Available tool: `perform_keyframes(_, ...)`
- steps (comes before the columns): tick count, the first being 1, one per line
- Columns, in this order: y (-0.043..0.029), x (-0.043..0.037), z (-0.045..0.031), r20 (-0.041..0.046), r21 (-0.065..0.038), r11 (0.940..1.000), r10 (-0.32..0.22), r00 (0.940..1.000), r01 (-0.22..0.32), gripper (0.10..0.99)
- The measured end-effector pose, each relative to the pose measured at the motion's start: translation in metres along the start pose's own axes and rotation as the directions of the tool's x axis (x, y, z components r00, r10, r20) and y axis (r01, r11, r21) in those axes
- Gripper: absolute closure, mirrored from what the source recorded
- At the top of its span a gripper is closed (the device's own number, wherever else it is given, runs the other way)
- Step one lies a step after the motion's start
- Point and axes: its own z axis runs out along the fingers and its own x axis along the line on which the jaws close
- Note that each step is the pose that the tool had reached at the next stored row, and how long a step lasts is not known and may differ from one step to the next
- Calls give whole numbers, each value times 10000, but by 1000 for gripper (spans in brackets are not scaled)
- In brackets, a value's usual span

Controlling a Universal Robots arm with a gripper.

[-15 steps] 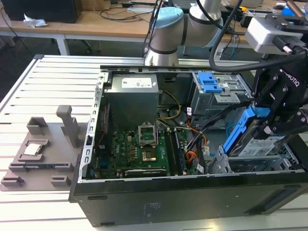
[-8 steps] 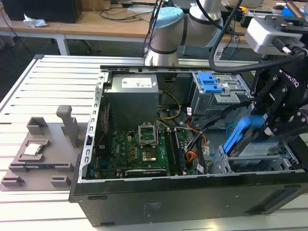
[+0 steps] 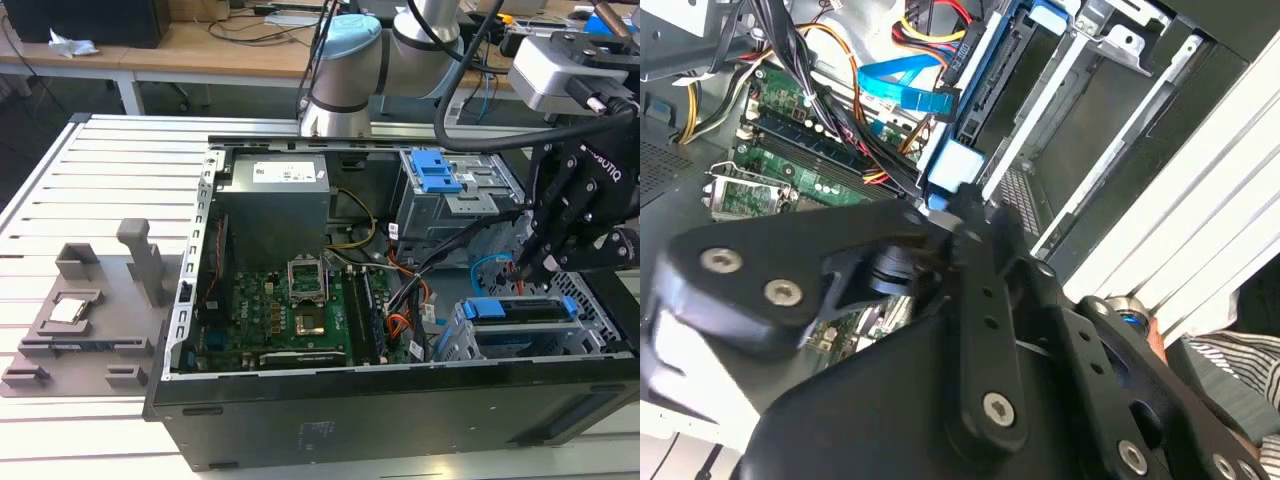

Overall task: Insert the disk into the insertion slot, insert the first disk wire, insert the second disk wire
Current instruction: 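Insert the disk into the insertion slot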

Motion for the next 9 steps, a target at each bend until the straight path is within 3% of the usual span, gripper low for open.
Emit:
perform_keyframes(1,0,0,0,-1,0,10000,0,10000,0,973)
perform_keyframes(9,0,0,0,-2,0,10000,0,10000,0,980)
